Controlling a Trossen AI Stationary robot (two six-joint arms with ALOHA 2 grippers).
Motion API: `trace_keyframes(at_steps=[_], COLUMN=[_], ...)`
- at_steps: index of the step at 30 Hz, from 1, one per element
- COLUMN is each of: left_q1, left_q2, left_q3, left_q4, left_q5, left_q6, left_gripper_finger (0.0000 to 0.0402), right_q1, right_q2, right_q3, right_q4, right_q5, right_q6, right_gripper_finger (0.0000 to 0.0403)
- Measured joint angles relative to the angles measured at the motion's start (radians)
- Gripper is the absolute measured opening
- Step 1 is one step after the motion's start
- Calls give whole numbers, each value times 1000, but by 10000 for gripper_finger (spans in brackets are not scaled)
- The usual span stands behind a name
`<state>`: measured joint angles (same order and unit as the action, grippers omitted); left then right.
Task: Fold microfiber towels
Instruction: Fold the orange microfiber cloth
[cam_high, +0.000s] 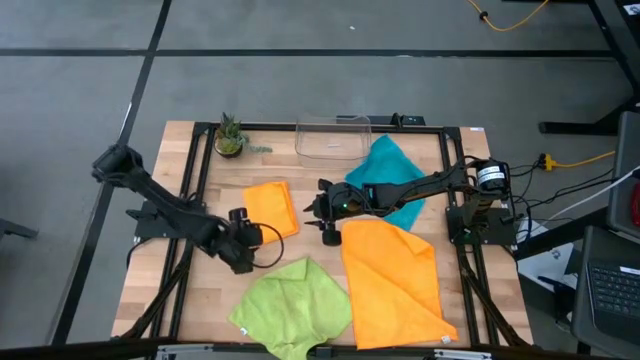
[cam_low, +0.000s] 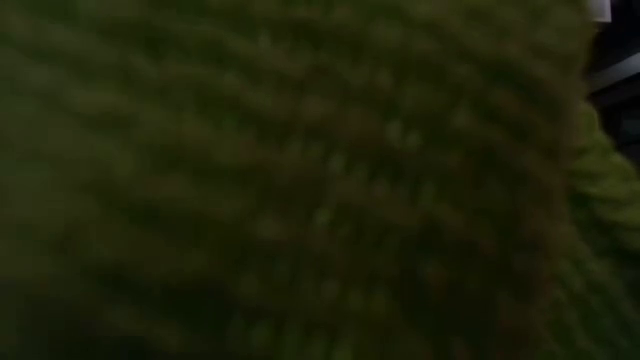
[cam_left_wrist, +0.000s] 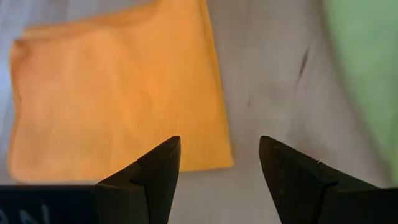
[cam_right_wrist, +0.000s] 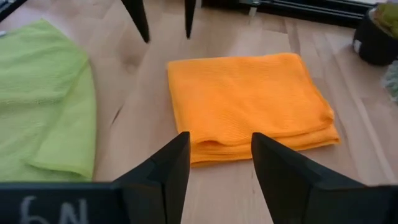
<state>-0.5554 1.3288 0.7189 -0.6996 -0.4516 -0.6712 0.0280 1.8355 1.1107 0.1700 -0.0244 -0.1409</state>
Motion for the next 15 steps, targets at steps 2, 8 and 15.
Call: trace_keyframes(at_steps=[2, 8, 15], left_q1=[-2, -1, -1], left_q2=[42, 141, 170], left_q3=[0, 0, 0], left_q4=[3, 16, 78], left_q5=[1, 1, -1], left_q6=[0, -4, -9], left_gripper_finger=[213, 213, 213], right_q1=[0, 1, 2], right_q2=[0, 25, 80], right_q3=[0, 0, 2], right_q4=[6, 30, 73], right_q5=[-15, -32, -75], right_q6=[1, 10, 26], right_gripper_finger=[174, 174, 207])
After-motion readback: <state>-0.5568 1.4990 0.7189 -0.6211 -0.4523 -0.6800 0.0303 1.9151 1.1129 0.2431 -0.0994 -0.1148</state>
